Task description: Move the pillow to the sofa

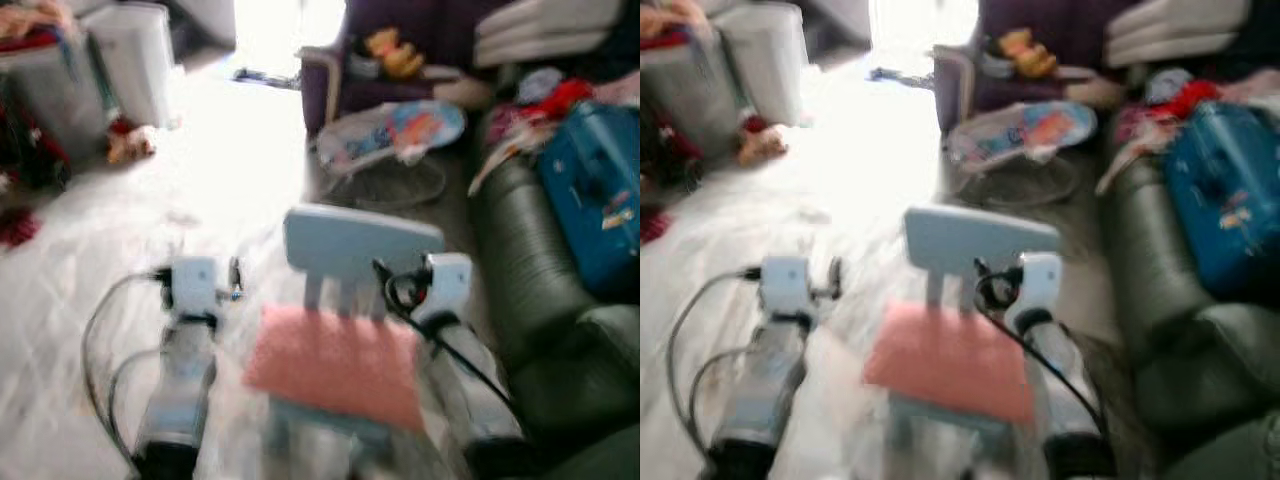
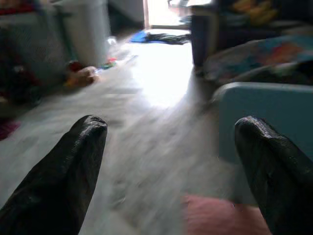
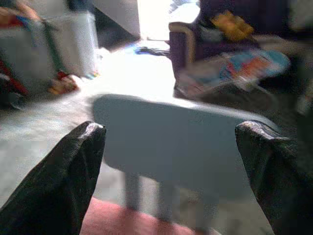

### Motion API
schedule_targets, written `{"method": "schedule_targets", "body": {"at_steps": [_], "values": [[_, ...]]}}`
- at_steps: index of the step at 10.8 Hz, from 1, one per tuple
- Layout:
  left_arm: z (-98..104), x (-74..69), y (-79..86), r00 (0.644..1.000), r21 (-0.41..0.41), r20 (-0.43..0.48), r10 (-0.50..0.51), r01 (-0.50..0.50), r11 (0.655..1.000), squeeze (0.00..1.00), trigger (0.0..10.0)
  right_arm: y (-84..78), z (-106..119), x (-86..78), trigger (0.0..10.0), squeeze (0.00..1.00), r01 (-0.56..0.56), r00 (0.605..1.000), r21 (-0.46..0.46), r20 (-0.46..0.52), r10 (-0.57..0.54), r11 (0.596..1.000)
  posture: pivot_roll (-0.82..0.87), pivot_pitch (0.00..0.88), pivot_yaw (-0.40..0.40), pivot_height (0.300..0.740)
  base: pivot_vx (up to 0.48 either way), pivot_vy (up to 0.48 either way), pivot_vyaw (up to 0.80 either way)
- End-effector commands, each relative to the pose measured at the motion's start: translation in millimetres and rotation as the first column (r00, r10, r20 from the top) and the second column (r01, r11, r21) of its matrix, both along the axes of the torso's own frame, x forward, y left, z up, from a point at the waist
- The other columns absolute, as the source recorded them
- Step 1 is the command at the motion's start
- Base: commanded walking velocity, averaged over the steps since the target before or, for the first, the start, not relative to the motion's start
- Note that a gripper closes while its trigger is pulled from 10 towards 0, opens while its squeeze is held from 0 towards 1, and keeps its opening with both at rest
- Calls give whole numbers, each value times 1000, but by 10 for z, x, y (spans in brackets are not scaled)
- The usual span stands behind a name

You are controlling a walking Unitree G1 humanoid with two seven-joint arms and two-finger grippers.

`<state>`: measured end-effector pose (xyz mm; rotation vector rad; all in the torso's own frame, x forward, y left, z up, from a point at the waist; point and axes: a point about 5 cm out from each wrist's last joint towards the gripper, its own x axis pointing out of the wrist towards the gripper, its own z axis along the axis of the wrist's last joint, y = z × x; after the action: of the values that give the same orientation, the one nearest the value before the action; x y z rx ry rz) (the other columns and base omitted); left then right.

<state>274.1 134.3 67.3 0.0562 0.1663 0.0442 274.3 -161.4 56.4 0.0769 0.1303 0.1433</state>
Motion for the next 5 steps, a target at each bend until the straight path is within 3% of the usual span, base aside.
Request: {"method": "schedule_targets", "body": {"at_steps": [1,5], "values": [[20,6,75,1000,19,9,6,-6,1000,0,10000,41,58,42,10000,0,-3,1000,17,21,3,1000,-33,0,-32,740,330,251,0],[-18,3,2,1000,-7,-16,7,-7,1000,0,10000,6,110,76,10000,0,-7,999,-1,32,7,1000,-77,0,-29,740,0,0,0]]}}
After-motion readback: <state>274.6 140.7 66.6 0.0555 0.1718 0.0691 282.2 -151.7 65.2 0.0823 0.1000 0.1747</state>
